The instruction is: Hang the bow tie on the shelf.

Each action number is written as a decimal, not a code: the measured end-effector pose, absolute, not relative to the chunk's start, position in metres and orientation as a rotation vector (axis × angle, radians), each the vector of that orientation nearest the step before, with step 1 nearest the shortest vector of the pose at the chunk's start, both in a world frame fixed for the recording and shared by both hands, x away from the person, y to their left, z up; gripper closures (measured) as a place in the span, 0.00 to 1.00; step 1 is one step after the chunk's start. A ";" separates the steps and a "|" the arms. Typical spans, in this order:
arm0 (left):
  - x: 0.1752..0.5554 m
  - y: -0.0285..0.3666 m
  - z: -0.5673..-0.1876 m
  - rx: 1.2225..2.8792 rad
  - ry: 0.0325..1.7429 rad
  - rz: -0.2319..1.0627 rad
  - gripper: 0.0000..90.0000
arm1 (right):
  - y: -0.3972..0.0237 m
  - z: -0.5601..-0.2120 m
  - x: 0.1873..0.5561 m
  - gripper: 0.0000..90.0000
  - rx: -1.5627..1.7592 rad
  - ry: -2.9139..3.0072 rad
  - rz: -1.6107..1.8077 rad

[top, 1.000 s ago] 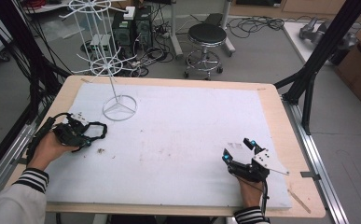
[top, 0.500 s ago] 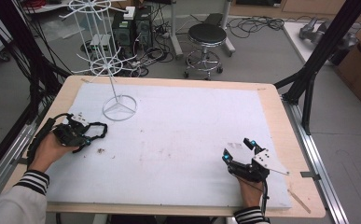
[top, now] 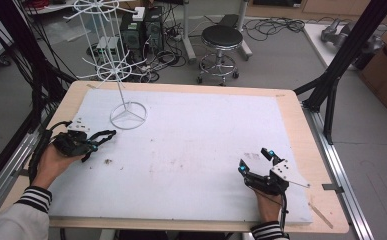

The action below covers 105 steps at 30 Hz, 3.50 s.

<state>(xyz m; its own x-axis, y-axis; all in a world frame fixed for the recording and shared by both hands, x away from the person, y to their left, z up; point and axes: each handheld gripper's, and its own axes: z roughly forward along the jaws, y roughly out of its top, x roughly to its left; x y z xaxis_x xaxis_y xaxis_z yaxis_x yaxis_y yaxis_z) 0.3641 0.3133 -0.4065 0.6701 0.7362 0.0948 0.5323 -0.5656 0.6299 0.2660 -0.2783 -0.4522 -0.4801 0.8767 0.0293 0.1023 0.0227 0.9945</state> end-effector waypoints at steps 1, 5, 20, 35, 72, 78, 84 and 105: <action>0.363 0.313 -0.406 2.306 0.968 0.488 0.97 | -0.278 -0.452 0.266 0.12 1.010 1.653 1.521; 0.358 0.314 -0.402 2.231 0.959 0.528 0.97 | -0.278 -0.452 0.266 0.12 1.009 1.655 1.520; 0.341 0.321 -0.389 1.918 0.895 0.655 0.97 | -0.278 -0.452 0.266 0.12 1.003 1.653 1.517; 0.333 0.322 -0.376 1.718 0.889 0.709 0.97 | -0.278 -0.452 0.266 0.12 1.007 1.655 1.518; 0.342 0.313 -0.308 1.516 0.835 0.811 0.97 | -0.278 -0.452 0.266 0.12 1.010 1.653 1.520; 0.346 0.308 -0.308 1.527 0.832 0.809 0.97 | -0.278 -0.452 0.266 0.12 1.010 1.655 1.520; 0.351 0.300 -0.311 1.542 0.829 0.789 0.97 | -0.278 -0.452 0.266 0.12 1.010 1.653 1.519; 0.375 0.276 -0.331 1.603 0.874 0.727 0.97 | -0.278 -0.452 0.266 0.12 0.999 1.653 1.518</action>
